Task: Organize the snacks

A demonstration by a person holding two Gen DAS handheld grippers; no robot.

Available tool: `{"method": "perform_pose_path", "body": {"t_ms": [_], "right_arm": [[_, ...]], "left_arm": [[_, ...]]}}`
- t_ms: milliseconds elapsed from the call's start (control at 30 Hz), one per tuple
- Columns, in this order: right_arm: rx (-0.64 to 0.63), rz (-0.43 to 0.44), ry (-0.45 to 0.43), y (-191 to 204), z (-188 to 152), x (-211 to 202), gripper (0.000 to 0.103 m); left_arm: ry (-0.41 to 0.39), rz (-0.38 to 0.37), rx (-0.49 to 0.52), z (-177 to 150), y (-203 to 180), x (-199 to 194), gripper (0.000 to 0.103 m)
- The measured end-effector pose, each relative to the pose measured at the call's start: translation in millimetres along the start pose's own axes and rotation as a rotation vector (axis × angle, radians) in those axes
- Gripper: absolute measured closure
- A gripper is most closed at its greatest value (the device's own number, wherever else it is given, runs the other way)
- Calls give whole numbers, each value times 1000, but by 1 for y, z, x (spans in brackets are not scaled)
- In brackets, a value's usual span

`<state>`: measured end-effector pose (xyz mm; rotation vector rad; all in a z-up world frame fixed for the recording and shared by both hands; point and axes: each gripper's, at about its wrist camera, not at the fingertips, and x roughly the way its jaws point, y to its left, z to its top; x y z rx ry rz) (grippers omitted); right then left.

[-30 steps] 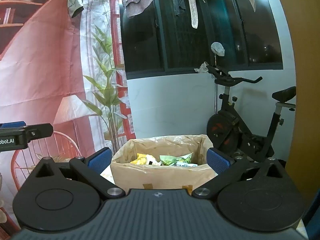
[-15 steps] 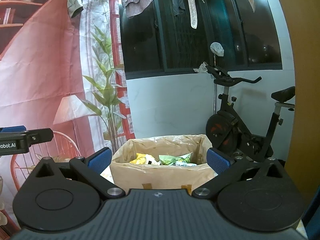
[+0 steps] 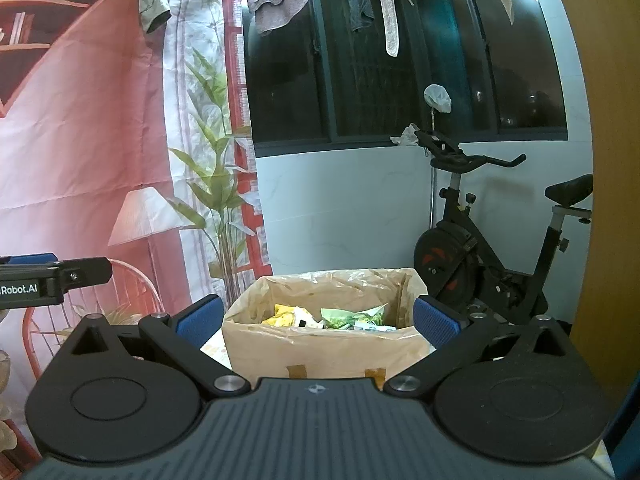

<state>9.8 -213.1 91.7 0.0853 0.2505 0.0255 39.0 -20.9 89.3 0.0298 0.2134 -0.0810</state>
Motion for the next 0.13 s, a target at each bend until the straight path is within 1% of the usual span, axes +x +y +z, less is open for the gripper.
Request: {"method": "perform_pose_path", "body": {"t_ms": [133], "right_arm": [[0, 0, 1, 1, 0, 1, 0]], "left_arm": [[-4, -3, 0, -1, 0, -1, 5]]}}
